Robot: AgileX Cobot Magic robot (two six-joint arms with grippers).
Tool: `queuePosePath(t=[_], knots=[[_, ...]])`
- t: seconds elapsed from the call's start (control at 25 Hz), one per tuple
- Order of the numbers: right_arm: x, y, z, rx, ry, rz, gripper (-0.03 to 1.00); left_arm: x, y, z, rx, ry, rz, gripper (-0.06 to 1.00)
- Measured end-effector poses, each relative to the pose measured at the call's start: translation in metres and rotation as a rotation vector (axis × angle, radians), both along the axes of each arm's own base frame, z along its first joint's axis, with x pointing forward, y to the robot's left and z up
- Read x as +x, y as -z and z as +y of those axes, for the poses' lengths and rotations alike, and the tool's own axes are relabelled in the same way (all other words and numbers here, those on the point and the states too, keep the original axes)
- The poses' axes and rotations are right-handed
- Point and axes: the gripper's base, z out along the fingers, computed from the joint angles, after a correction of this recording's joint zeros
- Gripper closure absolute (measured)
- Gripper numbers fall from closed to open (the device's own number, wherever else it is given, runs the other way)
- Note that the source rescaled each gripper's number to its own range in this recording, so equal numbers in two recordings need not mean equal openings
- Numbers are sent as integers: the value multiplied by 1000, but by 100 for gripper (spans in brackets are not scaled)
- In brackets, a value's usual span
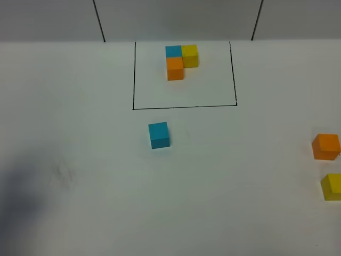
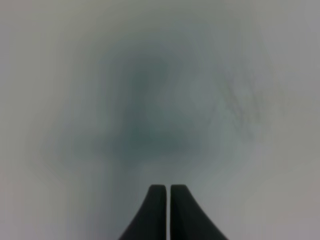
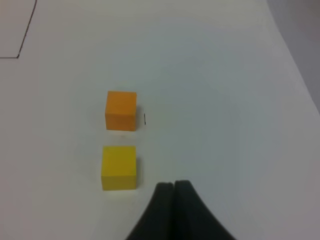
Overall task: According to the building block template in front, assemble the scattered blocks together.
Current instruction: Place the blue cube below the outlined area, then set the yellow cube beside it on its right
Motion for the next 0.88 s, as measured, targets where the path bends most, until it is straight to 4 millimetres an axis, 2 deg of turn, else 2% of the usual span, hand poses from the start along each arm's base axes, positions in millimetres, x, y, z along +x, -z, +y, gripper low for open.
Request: queuePosePath(t=[0.2,0.4,0.64,0.88], knots=[[0,0,0,0,0,0,97,-54,-10,5,18,-117,-31,94],[0,0,0,0,0,0,97,-89,-13,0,54,-153,-56,94],[0,0,0,0,0,0,97,-112,-16,-9,68,-149,-87,94],[0,0,0,0,0,0,97,-123,-14,-13,89,-151,-157,94]])
